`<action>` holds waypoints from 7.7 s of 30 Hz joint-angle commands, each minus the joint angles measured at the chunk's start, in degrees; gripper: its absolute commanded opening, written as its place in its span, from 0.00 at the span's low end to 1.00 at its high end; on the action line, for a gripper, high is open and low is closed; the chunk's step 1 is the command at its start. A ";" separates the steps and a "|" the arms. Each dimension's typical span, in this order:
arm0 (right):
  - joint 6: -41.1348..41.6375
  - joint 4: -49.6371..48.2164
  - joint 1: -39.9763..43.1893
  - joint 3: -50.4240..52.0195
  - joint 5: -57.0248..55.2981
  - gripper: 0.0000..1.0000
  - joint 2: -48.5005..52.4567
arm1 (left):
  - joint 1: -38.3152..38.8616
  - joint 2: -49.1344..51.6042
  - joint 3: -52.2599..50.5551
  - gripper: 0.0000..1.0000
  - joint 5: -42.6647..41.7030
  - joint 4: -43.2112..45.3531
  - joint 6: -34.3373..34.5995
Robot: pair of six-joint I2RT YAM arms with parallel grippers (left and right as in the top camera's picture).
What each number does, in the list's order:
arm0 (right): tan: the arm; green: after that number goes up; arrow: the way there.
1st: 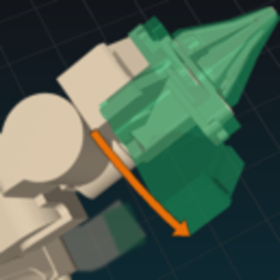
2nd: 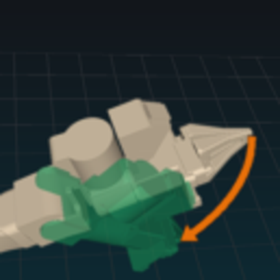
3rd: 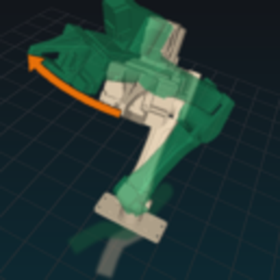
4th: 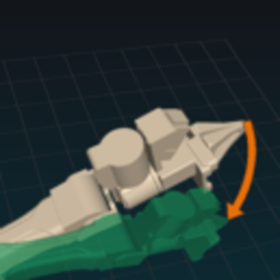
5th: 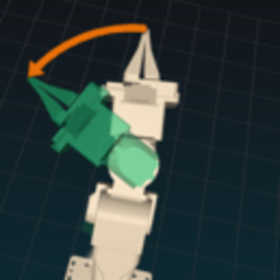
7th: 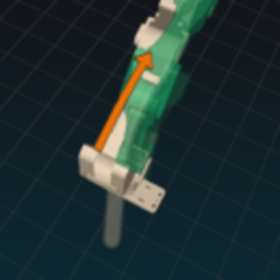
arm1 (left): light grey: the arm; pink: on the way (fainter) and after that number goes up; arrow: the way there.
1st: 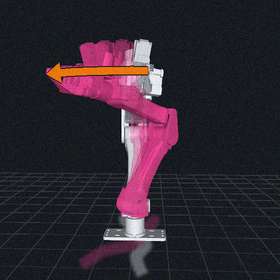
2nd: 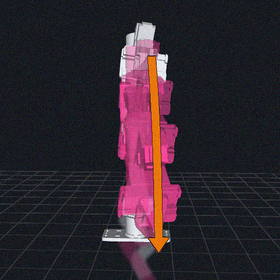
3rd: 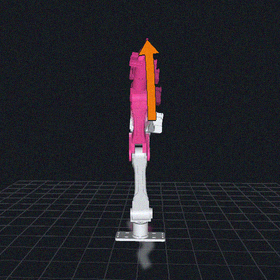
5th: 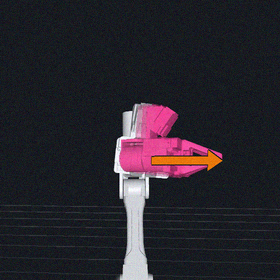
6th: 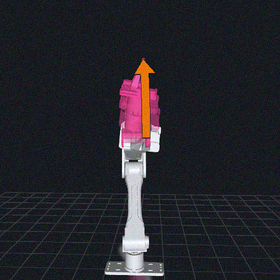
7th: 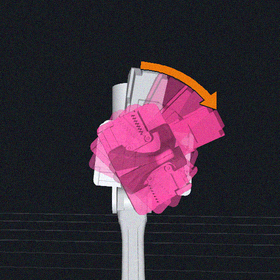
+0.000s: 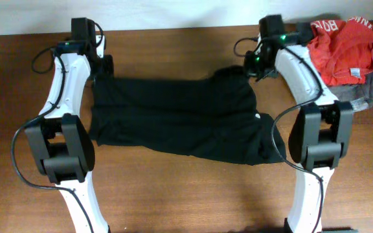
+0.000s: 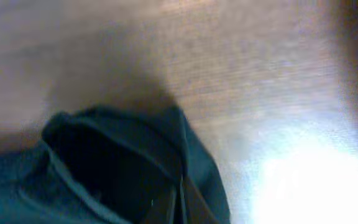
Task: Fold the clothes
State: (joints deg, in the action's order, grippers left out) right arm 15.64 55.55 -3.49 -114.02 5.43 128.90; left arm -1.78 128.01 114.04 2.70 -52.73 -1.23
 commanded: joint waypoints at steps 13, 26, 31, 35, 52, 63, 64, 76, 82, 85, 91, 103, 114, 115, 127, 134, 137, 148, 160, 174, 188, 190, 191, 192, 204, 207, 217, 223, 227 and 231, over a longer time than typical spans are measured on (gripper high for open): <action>-8.02 34.32 1.33 -19.93 1.77 0.04 -5.16 | -0.04 0.22 7.74 0.01 3.30 -19.02 0.35; -7.69 40.33 1.38 -19.91 1.40 0.04 -14.78 | -0.26 0.11 7.74 0.01 3.45 -27.96 0.83; -7.67 41.77 1.27 -17.75 0.92 0.04 -18.86 | -0.26 -1.60 7.74 0.01 2.43 -28.41 0.83; -7.67 41.40 1.27 -12.35 0.72 0.04 -21.14 | -0.24 -3.37 7.74 0.01 1.81 -29.40 0.83; -5.27 14.32 1.60 26.34 0.31 0.04 -23.12 | -0.26 -4.07 1.92 0.01 4.66 -29.83 -0.52; -5.31 12.35 5.38 30.27 0.31 0.04 -23.10 | -0.26 -4.07 -10.67 0.01 4.63 -24.52 -0.50; -5.29 12.55 5.79 30.42 0.31 0.04 -23.10 | -0.31 -4.07 -11.80 0.01 4.63 -23.93 -0.50; -5.29 13.90 6.08 33.62 2.10 0.28 -23.10 | -0.33 -4.04 -18.32 0.45 4.63 -17.29 -0.50; -5.31 16.24 6.10 33.75 2.03 0.29 -23.10 | -1.09 -4.07 -18.27 0.48 4.61 -15.63 -0.48; -5.29 15.74 6.10 33.92 2.10 0.25 -23.10 | -3.30 -4.28 -18.21 0.48 4.33 -15.76 0.48; -6.40 11.45 6.10 33.70 8.85 0.24 -23.12 | -9.14 -5.77 -18.21 0.54 -16.85 -14.80 -6.10; -7.93 8.72 6.14 33.70 8.98 0.29 -23.12 | -11.93 -5.73 -20.28 0.64 -25.40 -11.78 -16.44; -8.17 8.09 6.14 33.73 8.96 0.31 -23.12 | -11.89 -5.73 -23.28 0.64 -13.14 -11.74 -14.88; -8.15 8.07 6.14 33.73 8.96 0.31 -23.12 | -11.89 -5.73 -23.30 0.64 -13.29 -11.34 -14.84; -8.15 8.07 6.14 33.73 8.96 0.31 -23.12 | -10.10 -5.73 -33.18 0.21 -19.41 -2.91 -13.53; -8.15 8.55 6.14 33.73 8.96 0.34 -23.12 | -12.74 -5.79 -32.04 0.01 -19.41 0.74 -8.44; -8.15 8.92 6.14 33.73 8.94 0.36 -23.10 | -15.15 -5.86 -29.90 0.01 -19.39 0.52 -8.11; -8.15 8.79 6.14 33.73 8.96 0.38 -23.10 | -21.27 -6.54 -18.40 0.01 -19.41 -4.92 -7.43; -8.15 7.82 6.14 33.73 8.96 0.41 -23.04 | -12.48 -10.14 -9.94 0.01 -19.47 -16.59 -8.70; -8.15 7.82 6.14 33.73 8.94 0.41 -22.99 | 4.96 -11.72 -9.97 0.01 -19.43 -19.58 -8.61; -8.15 7.85 6.14 33.73 8.94 0.41 -22.99 | 15.58 -10.19 -10.54 0.15 -19.43 -18.84 -7.32; -8.15 7.89 6.14 33.73 8.96 0.41 -22.99 | 16.33 -9.88 -11.04 0.25 -19.45 -18.84 -7.32; -8.15 7.87 6.14 33.73 8.94 0.41 -22.99 | 16.72 -9.70 -11.28 0.30 -19.47 -18.71 -7.32; -8.15 7.85 6.14 33.73 8.94 0.41 -22.99 | 17.05 -9.70 -11.52 0.38 -19.47 -18.45 -7.32; -8.15 9.46 6.12 34.42 10.16 0.41 -22.75 | 18.05 -9.73 -10.88 0.99 -19.74 -17.18 -7.13; -8.35 7.93 6.14 36.33 13.70 0.41 -22.40 | 16.02 -9.73 -8.63 0.99 -19.58 -17.64 -6.93; -9.31 -1.16 6.14 46.58 24.44 0.55 -22.40 | 11.08 -9.73 -4.52 0.99 -19.41 -18.91 -7.37; -9.44 -4.44 6.14 49.72 26.91 0.75 -22.36 | 11.08 -9.73 -4.52 0.99 -17.25 -19.15 -7.41; -9.44 -8.76 6.14 53.70 31.45 0.76 -22.25 | 11.08 -9.73 -4.52 0.99 -17.22 -19.15 -7.43; -9.49 -12.44 6.14 56.92 36.85 0.76 -22.12 | 11.08 -9.73 -4.52 0.99 -17.22 -19.15 -7.43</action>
State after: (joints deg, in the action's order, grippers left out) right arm 6.63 44.36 2.37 -59.33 37.19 106.50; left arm 9.26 118.06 108.66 -14.87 -71.68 -8.32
